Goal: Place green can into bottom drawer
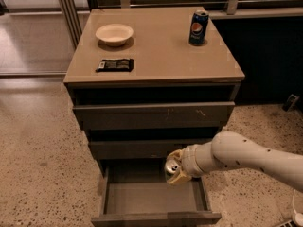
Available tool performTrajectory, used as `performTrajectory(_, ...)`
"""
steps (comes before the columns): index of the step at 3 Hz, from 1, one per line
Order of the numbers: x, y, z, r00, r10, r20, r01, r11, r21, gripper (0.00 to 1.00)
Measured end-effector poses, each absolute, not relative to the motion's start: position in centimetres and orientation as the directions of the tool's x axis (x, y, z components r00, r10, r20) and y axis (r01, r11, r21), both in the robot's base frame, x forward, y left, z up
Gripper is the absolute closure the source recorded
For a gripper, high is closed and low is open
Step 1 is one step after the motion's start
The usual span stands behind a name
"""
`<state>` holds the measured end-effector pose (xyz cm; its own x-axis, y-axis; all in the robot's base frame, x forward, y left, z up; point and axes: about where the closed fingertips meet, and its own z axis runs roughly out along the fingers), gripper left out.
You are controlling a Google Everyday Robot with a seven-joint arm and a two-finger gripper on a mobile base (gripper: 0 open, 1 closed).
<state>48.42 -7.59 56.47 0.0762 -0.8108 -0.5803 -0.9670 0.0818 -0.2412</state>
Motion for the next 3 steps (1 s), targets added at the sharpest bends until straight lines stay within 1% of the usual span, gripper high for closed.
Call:
performTrajectory(1, 50.4, -9.7, 49.9, 0.088, -0.813, -0.576, -0.953, 0.099, -0.285, 1.0)
performTrajectory(2, 52.5, -11.1, 43.3, 0.051, -0.792, -0.608, -0.956, 0.137, -0.258, 1.0)
performTrajectory(3, 53.9, -12.4, 35.6, -0.041, -0.764, -0.644, -0.963, 0.201, -0.178, 1.0)
